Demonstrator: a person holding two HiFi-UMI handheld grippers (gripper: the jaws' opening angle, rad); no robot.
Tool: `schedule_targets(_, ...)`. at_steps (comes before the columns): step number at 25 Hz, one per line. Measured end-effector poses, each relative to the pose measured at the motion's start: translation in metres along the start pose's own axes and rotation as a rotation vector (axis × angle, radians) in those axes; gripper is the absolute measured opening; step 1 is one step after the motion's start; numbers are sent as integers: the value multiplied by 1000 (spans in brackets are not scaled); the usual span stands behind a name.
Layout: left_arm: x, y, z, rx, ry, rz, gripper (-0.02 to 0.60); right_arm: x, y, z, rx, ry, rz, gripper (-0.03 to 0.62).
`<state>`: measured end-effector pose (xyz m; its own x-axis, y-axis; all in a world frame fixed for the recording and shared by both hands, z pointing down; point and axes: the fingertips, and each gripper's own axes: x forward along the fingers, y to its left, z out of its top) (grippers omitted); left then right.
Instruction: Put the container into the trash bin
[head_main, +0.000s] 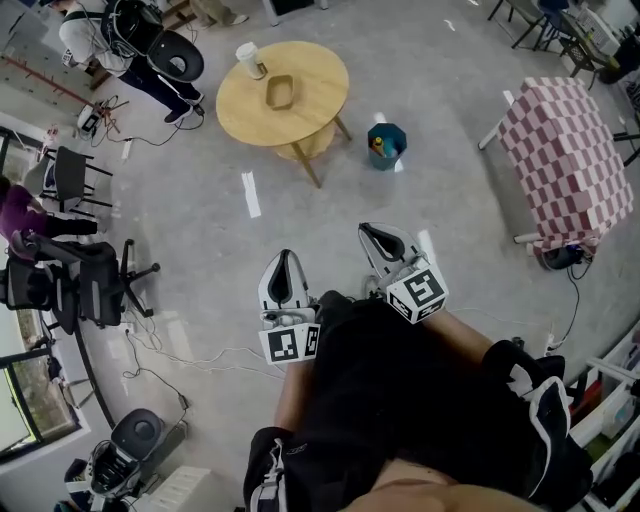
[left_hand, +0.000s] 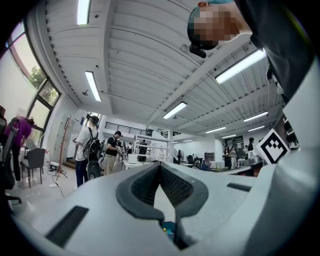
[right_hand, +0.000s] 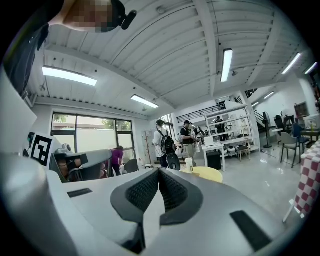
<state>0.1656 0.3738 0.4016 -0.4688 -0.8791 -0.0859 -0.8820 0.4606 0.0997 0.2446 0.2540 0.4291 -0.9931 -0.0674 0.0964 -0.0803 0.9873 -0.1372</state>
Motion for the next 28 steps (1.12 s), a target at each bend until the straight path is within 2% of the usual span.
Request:
schedule_targets(6,14,-1,-6,-5,17,28,9,15,-19,3,5,-3,17,28)
schedule_targets(11,47,17,-16,-17,27,26,9,50,-34,-3,4,22,25,28)
schedule_targets(17,114,61,-22,-31,22,8,9,117,-63,3,-22,40,21,28)
schedule_targets(28,242,168,-17,-61,28,-41,9,277,-107,27,-38,67,1,28)
